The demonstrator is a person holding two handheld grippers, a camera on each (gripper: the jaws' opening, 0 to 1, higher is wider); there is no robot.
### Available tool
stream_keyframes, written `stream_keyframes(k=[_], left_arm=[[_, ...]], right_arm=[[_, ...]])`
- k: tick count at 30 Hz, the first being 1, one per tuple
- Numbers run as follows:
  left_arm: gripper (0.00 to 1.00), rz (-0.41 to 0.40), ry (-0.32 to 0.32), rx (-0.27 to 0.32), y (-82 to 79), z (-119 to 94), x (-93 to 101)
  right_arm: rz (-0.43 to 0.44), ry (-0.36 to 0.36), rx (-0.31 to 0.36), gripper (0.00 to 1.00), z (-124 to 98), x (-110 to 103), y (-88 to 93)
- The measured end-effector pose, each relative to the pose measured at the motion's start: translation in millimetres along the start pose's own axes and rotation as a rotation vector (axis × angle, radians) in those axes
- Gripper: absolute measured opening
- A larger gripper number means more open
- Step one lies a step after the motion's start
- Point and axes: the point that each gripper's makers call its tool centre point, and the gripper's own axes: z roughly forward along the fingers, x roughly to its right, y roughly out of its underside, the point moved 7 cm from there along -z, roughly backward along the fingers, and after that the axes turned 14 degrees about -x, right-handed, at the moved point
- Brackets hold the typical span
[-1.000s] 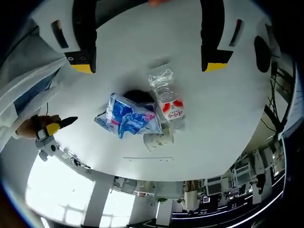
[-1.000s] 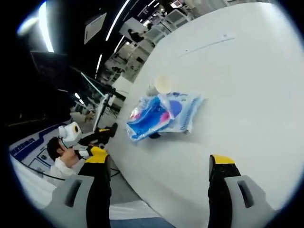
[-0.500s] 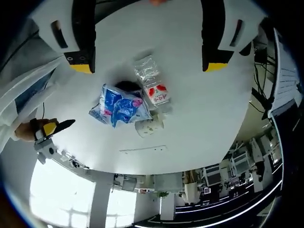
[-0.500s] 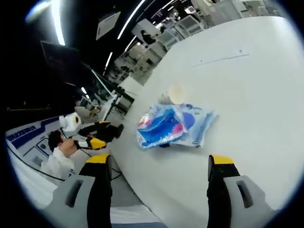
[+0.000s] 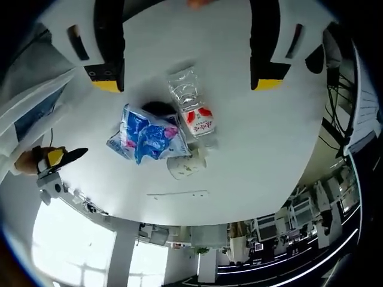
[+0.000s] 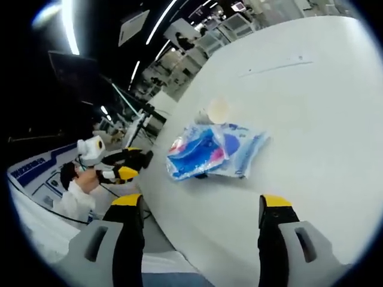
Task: Arrange the tabletop items into an orderly group along one side of the table until the central work area is clear of visible clutter.
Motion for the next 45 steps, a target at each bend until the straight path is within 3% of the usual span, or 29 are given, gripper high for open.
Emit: stream_keyframes(k=[14,39,45], left_arm=[[0.87,-0.094,0.041,0.010,-6.6,20,-3.1],[0.83,-0.117,0.048,-0.023,-14.8,31,-8.5],[0.81,-0.144,0.058,-0.008,-20.8,35,-11.9]], right_arm=[[0.021,-0.005,-0.023,0.76,3,8,3.3],[0.046,-0.005,-0.053,0.74,9,14,7.9],[0.052,-0.007,-0.060,0.74,9,15,9.4]])
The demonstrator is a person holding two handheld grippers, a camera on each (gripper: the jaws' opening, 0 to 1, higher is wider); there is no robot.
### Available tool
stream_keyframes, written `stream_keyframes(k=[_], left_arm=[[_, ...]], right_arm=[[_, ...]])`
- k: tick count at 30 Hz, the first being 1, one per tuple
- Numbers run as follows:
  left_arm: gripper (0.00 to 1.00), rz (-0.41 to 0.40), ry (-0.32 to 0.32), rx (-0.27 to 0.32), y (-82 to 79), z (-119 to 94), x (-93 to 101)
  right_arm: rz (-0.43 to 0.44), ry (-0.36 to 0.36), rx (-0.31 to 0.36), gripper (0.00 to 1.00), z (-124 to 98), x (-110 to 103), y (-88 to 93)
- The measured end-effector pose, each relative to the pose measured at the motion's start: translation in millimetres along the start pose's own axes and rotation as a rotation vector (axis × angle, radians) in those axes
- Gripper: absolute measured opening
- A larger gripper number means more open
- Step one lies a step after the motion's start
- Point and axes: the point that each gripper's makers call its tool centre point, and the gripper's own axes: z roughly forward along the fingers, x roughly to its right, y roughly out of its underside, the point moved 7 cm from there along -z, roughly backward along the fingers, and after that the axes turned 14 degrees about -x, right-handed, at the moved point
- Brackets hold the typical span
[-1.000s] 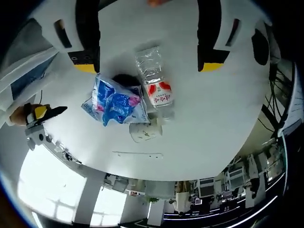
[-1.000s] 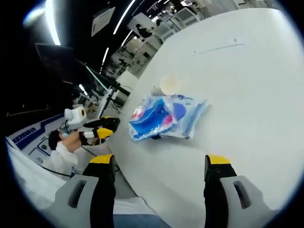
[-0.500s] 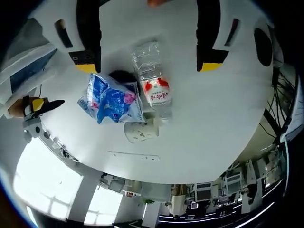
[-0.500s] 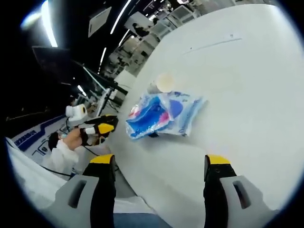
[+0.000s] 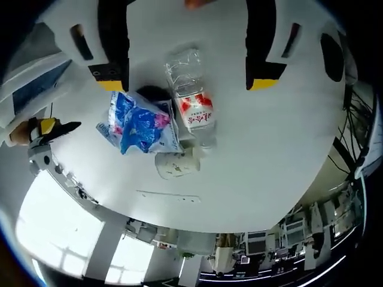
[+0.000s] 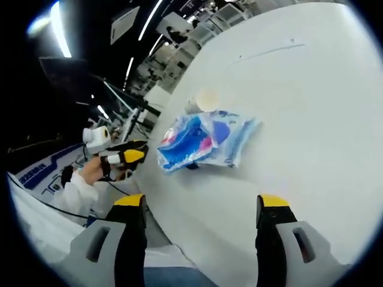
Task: Arrange the tabletop items into an orderly group along one side of the table until the central work area is clear of visible clutter.
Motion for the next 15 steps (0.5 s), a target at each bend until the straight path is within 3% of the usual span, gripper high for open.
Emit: stream_keyframes(k=[15], left_arm=[[0.77,-0.112,0.034,0.063,-20.0,13,-9.8]], right_arm=[[0.014,0.008,0.012,0.73,-2,5,-1.5]])
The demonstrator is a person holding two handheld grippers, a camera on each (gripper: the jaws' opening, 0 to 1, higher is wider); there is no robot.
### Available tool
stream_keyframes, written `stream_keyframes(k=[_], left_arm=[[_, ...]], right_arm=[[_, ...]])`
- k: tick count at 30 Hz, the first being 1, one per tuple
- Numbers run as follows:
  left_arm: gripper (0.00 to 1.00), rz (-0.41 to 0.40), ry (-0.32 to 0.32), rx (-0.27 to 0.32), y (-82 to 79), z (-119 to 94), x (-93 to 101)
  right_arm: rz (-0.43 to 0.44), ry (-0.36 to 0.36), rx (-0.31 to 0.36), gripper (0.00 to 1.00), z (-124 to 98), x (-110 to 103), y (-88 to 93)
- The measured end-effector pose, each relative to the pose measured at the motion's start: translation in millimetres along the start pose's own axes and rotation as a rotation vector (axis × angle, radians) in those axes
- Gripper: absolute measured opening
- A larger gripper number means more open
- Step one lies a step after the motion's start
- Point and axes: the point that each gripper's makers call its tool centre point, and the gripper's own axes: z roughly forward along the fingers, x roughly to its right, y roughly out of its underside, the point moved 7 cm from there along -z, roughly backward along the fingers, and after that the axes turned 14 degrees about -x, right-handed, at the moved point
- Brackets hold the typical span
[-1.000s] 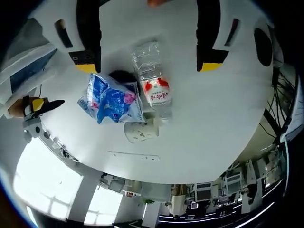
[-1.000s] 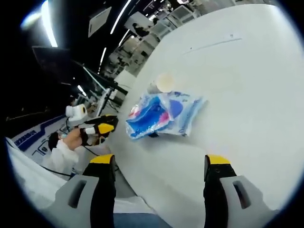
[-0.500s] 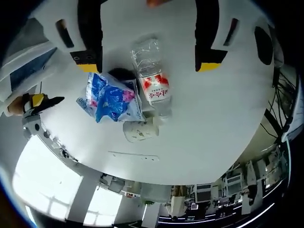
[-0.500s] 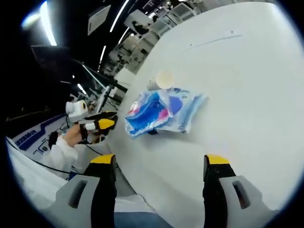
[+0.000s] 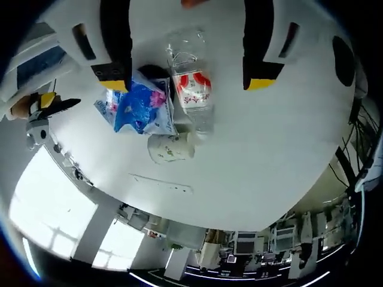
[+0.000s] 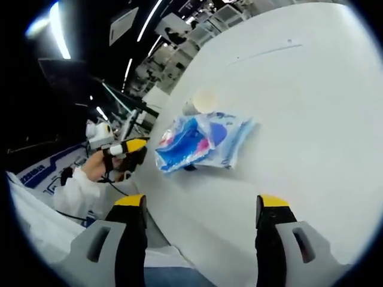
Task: Arrange the tabletop items into an orderly group along one side of the table until the central work area is clear of visible clutter.
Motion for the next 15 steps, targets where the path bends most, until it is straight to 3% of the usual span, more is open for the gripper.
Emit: stream_keyframes(k=[9,15], left_arm=[[0.75,-0.073,0.000,0.031,-6.1,6,-4.2],[0.72,-0.108,-0.011,0.016,-7.9,13,-8.0]], right_arm=[[0.004,-0.001,-0.006,0.72,2,2,1.9],[0.005,-0.002,-0.013,0.72,3,3,2.3]])
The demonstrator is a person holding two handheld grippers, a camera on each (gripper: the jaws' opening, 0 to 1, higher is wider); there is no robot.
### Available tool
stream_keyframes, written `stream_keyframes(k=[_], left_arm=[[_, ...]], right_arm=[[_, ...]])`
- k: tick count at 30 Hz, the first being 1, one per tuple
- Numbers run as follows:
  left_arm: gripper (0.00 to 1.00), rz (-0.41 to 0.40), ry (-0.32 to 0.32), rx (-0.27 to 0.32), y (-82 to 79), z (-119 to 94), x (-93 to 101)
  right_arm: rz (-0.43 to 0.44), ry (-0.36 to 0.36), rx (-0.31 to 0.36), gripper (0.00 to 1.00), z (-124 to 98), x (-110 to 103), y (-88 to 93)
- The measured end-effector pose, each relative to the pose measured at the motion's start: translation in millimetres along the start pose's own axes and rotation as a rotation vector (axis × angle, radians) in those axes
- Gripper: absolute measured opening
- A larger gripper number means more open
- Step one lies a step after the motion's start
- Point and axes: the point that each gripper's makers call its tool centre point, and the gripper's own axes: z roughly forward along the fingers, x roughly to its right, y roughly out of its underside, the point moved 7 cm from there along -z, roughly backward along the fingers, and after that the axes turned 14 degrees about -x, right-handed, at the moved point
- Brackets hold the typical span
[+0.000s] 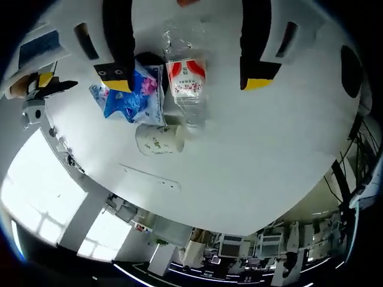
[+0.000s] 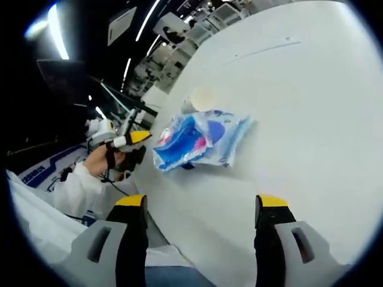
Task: Arrange the tabletop items into an orderly group along one side of the table until the central work area is clear of visible clutter.
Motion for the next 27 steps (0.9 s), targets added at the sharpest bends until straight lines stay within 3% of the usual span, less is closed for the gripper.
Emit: stream_keyframes(k=[7,27], left_arm=[[0.69,-0.061,-0.026,0.004,-2.8,6,-2.5],[0.65,-0.088,-0.058,-0.017,-23.1,24,-7.9]], right_arm=[[0.016,-0.002,0.014,0.70,-1,4,-2.4],[0.029,-0.018,-0.013,0.70,8,13,-6.5]])
